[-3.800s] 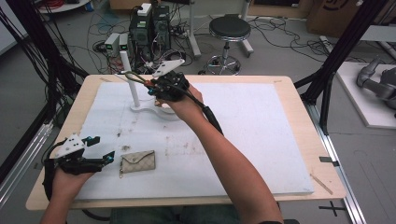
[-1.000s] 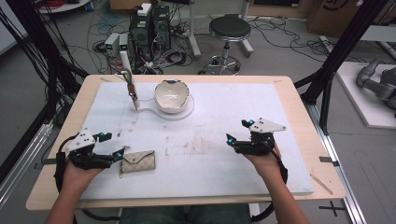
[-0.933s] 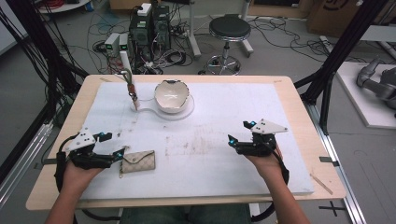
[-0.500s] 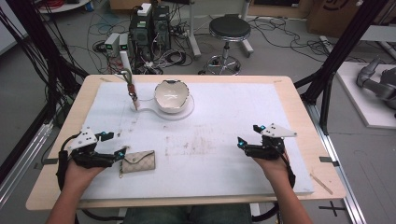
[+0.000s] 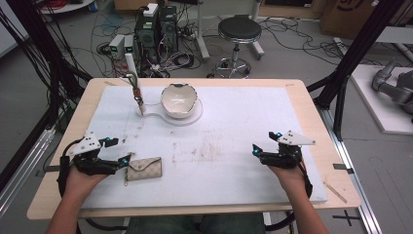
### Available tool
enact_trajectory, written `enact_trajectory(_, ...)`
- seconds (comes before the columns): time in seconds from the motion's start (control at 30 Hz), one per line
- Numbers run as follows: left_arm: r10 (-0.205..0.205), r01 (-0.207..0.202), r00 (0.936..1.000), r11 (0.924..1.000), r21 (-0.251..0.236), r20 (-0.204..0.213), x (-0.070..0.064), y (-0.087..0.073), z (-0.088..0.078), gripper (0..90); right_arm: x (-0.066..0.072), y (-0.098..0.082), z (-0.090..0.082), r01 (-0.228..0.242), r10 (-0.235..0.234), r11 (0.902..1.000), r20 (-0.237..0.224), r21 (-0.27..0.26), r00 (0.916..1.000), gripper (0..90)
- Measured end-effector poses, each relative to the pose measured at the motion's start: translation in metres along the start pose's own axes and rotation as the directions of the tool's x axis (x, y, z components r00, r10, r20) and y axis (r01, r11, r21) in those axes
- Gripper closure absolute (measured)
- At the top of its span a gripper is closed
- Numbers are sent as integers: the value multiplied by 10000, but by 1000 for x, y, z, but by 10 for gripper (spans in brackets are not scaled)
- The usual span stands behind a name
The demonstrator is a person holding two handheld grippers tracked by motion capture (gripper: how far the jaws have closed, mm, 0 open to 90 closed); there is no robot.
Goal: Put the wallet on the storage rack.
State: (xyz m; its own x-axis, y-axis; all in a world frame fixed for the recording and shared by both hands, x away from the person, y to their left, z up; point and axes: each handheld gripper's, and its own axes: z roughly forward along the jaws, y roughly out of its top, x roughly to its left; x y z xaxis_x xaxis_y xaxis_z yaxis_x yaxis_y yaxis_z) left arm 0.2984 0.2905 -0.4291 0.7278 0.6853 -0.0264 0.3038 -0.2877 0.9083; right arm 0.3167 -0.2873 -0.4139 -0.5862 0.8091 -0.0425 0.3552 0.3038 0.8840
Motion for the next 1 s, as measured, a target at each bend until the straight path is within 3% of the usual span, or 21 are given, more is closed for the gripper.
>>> enact_trajectory(0.3,265,-269,9968,9996,44,748,-3,1,5,170,6,1,5,234,-231,9995,-124,209,9997,202)
enact_trajectory(0.43,489,-536,9924,9978,387,1129,-5,0,10,170,7,1,6,290,-286,9993,-162,249,9995,202)
enact_trajectory(0.8,658,-926,9678,9906,1006,2429,-11,-5,20,170,9,1,7,385,-378,9987,-241,322,9990,202)
enact_trajectory(1.0,837,-1430,9469,9744,1736,3105,-17,-8,32,170,10,1,8,467,-457,9983,-281,352,9986,202)
